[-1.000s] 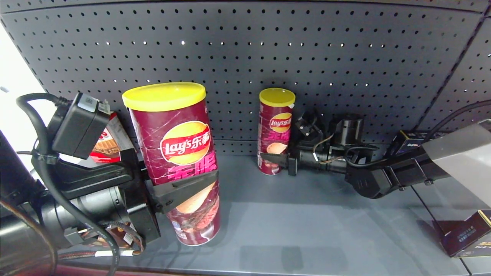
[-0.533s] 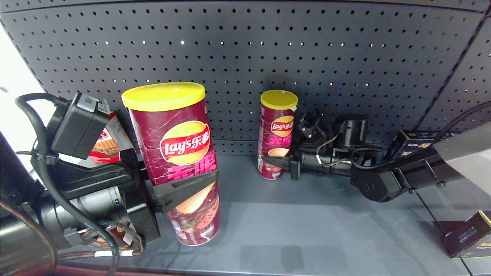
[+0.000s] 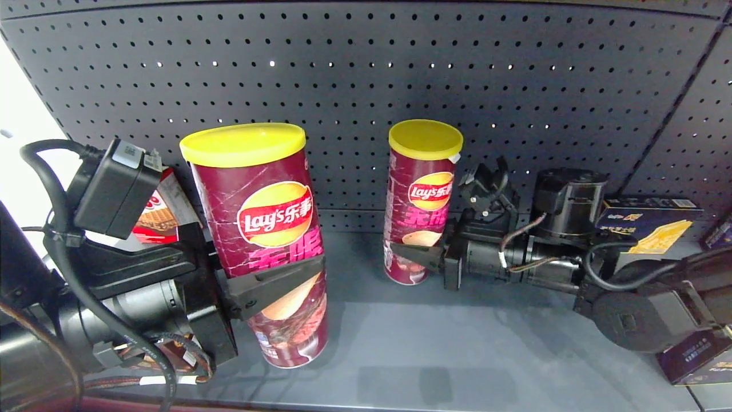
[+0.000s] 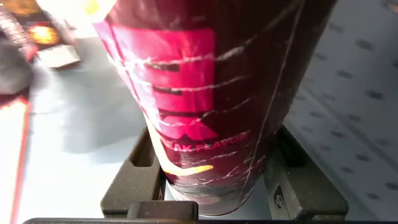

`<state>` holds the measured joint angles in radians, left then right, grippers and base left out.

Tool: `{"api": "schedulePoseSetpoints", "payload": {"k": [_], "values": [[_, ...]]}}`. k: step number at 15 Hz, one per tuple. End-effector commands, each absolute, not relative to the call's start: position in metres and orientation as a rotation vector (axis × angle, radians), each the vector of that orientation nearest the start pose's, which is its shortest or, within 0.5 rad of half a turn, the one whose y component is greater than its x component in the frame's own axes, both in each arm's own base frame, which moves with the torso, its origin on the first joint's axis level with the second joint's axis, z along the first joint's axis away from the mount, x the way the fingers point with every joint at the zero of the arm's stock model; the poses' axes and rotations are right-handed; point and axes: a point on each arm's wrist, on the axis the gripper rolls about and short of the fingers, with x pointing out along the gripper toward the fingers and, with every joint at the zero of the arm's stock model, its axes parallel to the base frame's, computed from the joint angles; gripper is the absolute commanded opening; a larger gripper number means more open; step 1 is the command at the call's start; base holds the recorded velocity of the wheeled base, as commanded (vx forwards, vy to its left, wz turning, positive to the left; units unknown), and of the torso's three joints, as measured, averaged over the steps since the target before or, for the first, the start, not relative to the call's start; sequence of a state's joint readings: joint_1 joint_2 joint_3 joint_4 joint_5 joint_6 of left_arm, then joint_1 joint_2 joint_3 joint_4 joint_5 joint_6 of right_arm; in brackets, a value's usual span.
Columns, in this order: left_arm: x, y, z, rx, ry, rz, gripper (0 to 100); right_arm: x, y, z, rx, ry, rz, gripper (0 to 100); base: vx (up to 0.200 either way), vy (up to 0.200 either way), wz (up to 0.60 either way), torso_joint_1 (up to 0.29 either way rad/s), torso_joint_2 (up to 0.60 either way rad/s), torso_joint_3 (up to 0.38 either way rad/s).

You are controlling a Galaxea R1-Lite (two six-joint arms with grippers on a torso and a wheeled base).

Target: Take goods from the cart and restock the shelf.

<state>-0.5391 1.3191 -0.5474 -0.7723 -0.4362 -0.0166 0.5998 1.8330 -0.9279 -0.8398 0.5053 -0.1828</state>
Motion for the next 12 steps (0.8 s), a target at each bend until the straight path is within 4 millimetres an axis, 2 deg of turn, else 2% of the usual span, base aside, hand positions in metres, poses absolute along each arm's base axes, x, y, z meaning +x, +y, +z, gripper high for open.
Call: {"api": "schedulePoseSetpoints", "payload": {"k": [1, 6, 12], "values": [[0.169, -0.113, 0.223, -0.016, 0.005, -0.977, 0, 0.24, 0.204, 0.204, -0.166, -0.074, 1.127, 0, 0.0, 0.0, 0.0, 0.0, 0.0, 0.0], [0.169, -0.112, 0.218, -0.015, 0.024, -0.971, 0, 0.197, 0.196, 0.18, -0.165, -0.067, 1.097, 0, 0.0, 0.0, 0.0, 0.0, 0.0, 0.0], [0.17, -0.113, 0.221, -0.015, 0.013, -0.971, 0, 0.174, 0.181, 0.143, -0.174, -0.017, 1.104, 0, 0.0, 0.0, 0.0, 0.0, 0.0, 0.0]]}}
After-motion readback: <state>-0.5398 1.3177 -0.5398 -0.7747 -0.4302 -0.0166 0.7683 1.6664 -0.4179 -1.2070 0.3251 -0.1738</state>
